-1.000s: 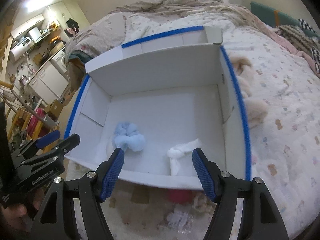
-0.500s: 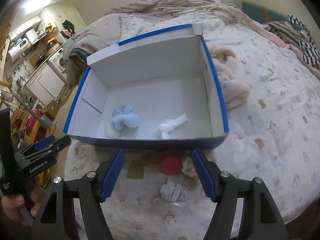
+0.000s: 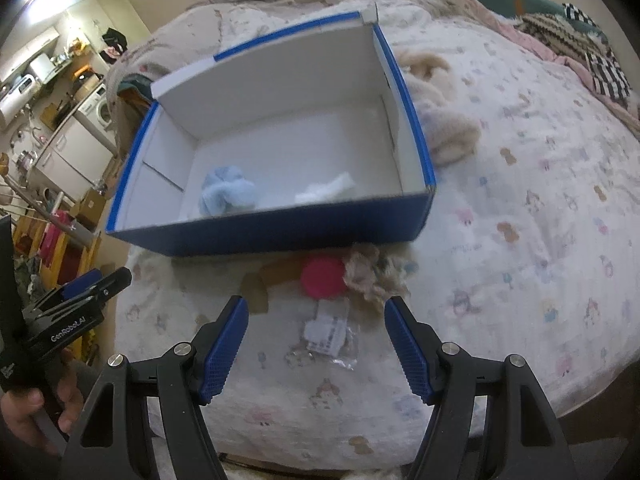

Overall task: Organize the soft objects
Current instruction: 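Withdraw both open tools from the box, then grasp the beige tube with the left tool while the right tool grasps the plastic bag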

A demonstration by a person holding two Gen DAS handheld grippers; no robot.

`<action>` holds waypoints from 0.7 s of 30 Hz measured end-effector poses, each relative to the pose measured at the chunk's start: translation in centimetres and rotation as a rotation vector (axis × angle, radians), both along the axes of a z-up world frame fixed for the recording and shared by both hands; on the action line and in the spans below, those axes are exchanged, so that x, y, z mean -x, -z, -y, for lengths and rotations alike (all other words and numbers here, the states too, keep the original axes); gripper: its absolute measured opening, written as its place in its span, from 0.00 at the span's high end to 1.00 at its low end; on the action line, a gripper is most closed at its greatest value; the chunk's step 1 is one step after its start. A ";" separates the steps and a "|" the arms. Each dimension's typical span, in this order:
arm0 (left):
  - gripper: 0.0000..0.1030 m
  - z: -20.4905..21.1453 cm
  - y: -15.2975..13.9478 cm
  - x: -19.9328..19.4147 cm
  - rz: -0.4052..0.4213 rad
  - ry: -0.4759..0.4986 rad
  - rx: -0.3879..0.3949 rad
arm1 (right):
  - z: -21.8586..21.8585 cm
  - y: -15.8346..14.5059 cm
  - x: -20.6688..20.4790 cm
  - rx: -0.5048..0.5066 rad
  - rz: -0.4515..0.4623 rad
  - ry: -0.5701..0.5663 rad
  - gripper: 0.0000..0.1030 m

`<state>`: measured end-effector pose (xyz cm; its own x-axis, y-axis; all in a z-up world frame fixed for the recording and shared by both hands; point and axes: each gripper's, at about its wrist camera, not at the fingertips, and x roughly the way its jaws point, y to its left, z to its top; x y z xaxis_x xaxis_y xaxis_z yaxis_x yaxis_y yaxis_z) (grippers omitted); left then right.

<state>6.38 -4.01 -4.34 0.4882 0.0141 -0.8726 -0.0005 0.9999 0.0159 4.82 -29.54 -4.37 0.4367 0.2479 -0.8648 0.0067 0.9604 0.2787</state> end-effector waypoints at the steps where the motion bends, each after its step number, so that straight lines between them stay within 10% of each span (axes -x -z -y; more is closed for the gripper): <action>1: 0.36 0.1 0.4 0.0 -0.015 0.004 0.000 | 0.2 0.3 0.0 -0.002 -0.013 0.006 0.28; 21: 0.36 6.5 8.0 -3.1 -0.210 0.181 0.093 | 4.8 6.8 -1.9 -0.203 -0.245 0.181 0.28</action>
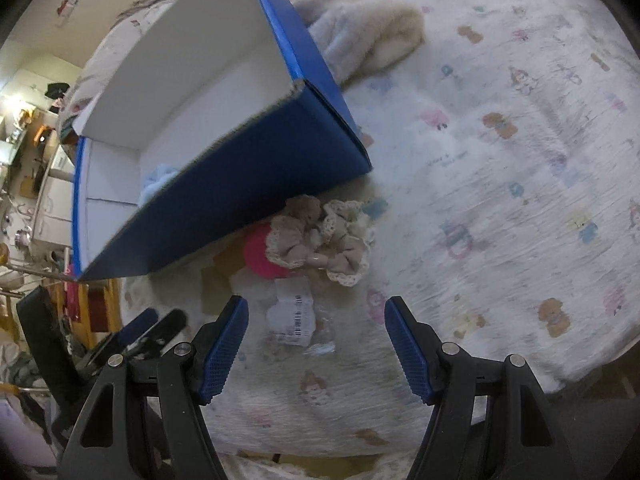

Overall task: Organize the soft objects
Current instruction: 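Grasp the beige tube with the left tool while the right tool grasps the plastic bag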

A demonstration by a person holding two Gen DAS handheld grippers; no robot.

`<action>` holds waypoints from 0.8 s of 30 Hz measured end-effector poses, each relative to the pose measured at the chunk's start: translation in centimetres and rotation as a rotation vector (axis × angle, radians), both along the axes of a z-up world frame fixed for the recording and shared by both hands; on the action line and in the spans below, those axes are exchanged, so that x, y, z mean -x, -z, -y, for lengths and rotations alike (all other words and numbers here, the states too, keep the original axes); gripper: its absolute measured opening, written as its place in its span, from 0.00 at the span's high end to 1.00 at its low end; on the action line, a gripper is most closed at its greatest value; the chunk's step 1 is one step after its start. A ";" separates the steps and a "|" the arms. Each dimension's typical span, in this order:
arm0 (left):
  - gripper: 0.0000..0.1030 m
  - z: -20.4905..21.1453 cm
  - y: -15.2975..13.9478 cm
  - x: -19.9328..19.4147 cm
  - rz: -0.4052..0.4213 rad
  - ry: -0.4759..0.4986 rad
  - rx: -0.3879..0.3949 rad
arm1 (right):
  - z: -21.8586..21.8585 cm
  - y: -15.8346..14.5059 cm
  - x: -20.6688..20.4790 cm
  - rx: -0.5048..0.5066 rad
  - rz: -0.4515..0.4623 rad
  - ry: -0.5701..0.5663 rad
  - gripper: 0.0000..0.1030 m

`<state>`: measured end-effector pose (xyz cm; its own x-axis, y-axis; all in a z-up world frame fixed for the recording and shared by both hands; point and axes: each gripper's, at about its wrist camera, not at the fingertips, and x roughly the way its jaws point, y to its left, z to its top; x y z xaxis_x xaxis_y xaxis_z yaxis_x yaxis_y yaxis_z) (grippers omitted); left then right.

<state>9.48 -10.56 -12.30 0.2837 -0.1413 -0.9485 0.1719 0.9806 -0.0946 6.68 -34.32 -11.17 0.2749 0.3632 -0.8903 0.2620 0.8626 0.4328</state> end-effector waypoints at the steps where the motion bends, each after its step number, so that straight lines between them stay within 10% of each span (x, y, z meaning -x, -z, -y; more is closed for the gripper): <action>1: 0.36 0.9 0.5 -0.3 -0.005 0.032 0.009 | -0.1 0.1 -0.1 0.008 -0.005 -0.004 0.28; 6: 0.41 2.5 2.6 -1.7 -0.058 0.056 0.041 | -0.2 1.0 -0.7 0.032 -0.027 -0.017 0.28; 14: 0.90 2.2 3.3 -2.9 -0.086 0.085 0.087 | -1.2 2.8 -1.5 -0.008 -0.087 -0.044 0.28; 24: 0.94 0.0 1.4 -2.2 -0.072 0.049 0.123 | -6.2 4.6 -2.5 0.087 -0.130 -0.195 0.28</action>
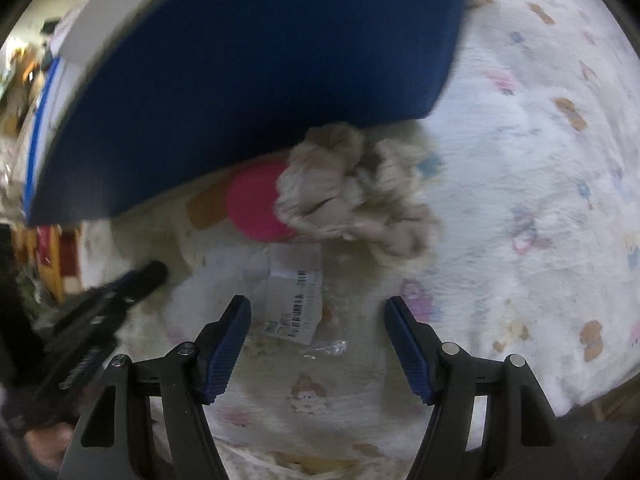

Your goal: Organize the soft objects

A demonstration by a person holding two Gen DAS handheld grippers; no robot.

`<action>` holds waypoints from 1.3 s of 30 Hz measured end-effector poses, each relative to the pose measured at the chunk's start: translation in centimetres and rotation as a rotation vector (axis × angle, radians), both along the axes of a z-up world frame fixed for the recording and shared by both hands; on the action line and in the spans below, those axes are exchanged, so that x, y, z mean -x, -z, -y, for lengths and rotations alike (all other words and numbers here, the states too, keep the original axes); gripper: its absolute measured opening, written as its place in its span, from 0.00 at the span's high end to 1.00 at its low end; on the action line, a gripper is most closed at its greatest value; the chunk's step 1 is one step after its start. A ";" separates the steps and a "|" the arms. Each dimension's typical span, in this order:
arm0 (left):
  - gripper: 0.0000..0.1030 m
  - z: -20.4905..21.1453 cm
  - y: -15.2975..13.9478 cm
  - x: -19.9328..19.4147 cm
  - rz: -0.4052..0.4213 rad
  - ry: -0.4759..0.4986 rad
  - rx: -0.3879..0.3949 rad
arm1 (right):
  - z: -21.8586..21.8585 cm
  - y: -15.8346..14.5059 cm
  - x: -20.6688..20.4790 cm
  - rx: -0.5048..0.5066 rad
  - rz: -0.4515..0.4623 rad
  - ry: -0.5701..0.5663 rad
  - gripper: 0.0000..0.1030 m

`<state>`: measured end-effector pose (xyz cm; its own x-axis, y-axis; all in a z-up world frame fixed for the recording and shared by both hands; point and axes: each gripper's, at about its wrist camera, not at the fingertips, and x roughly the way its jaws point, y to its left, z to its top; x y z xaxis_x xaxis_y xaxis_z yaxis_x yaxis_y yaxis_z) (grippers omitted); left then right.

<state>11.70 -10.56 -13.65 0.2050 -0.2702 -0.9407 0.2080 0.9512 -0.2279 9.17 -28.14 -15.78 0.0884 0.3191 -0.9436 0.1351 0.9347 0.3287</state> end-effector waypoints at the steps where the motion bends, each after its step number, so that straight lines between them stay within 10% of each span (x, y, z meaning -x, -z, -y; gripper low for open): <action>1: 0.94 0.0 -0.4 0.6 0.006 0.001 -0.005 | -0.4 0.2 0.0 0.009 0.000 -0.007 0.28; 9: 0.94 -2.4 -1.6 3.4 0.043 -0.019 -0.069 | -3.5 0.8 -0.6 0.092 0.017 -0.075 0.28; 13: 0.94 -3.0 -2.3 4.0 0.057 -0.030 -0.082 | -4.4 0.6 -0.4 0.134 0.043 -0.104 0.55; 39: 0.94 -4.5 -7.0 6.7 0.229 -0.094 -0.141 | -5.7 -7.1 3.3 -0.001 0.285 -0.135 0.56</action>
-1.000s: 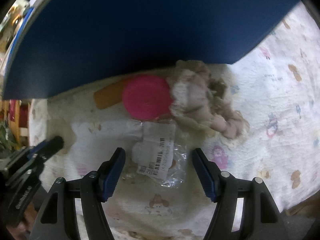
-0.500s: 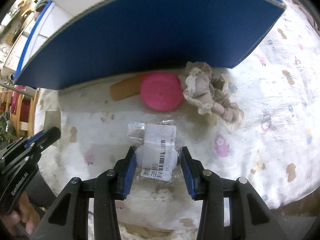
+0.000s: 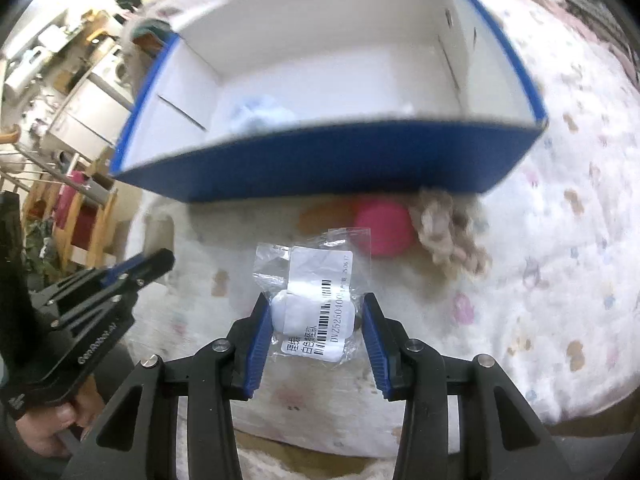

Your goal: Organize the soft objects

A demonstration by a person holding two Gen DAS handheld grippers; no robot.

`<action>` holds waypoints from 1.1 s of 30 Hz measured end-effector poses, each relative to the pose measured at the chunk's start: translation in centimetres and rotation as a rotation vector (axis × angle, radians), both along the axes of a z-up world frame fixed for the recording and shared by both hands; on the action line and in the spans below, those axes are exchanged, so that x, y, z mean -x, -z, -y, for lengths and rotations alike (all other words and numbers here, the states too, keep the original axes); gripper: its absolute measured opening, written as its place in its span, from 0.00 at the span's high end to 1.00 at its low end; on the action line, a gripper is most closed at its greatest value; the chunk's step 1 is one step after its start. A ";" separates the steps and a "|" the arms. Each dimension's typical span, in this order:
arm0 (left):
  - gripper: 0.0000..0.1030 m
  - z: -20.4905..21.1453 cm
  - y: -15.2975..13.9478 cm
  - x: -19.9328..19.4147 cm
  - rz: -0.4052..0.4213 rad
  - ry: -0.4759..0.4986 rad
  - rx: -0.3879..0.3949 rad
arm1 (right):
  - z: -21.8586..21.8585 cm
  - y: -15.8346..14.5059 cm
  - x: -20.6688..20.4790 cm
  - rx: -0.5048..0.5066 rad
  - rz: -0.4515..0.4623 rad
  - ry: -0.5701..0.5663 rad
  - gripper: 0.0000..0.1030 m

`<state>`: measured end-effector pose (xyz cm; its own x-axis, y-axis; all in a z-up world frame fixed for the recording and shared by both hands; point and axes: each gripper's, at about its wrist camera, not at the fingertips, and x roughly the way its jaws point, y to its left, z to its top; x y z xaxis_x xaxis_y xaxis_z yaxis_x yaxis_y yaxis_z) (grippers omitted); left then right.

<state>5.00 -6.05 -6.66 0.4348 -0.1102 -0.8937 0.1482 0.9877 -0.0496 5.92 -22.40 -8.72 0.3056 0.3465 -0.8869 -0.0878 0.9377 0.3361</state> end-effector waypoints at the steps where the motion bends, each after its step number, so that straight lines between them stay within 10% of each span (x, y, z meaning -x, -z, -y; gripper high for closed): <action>1: 0.94 0.0 -0.3 0.1 0.017 -0.001 -0.005 | 0.0 -0.5 0.1 -0.010 0.024 -0.002 0.56; 16: 0.94 0.2 -5.7 1.0 0.249 -0.075 0.008 | 2.9 -6.4 0.3 -0.067 0.284 0.032 0.56; 33: 0.94 -1.7 -9.1 -4.2 0.280 -0.135 0.026 | 4.4 -9.9 -3.4 -0.063 0.358 0.057 0.56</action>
